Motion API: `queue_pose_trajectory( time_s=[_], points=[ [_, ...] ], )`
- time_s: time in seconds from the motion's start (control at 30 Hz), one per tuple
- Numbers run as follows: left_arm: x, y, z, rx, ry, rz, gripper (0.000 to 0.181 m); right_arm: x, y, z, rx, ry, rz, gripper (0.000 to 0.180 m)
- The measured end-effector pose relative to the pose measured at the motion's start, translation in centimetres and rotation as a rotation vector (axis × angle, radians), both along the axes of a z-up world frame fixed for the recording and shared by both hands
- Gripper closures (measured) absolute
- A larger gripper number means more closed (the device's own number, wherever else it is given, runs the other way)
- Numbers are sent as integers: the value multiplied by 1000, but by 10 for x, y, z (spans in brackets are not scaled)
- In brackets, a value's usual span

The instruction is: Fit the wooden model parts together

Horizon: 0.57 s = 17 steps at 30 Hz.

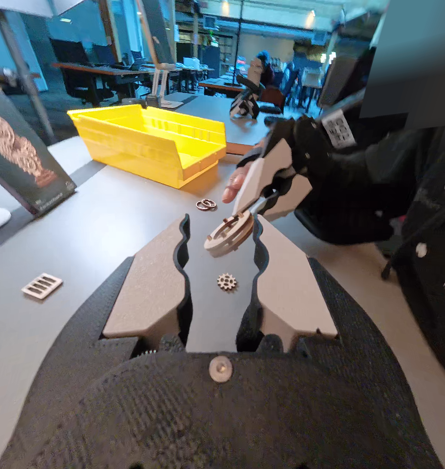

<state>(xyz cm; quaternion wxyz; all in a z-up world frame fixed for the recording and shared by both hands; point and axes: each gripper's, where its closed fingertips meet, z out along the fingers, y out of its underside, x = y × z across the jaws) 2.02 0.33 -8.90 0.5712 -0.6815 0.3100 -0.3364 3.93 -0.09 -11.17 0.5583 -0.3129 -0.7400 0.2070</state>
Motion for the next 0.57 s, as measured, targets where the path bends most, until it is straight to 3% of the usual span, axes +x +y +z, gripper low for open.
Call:
queue_pose_trajectory(
  time_s=[0.2, 0.27, 0.43, 0.57],
  points=[
    [8, 7, -5, -235, -227, -34, 120, -3, -1, 0, 156, 32, -11, 170],
    [13, 5, -10, -253, -210, -50, 129, -4, -3, -2, 199, 31, -6, 170],
    [20, -4, -9, -211, -159, -99, 170, -5, -7, -4, 249, 28, 8, 170],
    [13, 1, -3, -194, -184, -56, 149, -5, -8, -4, 262, 36, 7, 170]
  ],
)
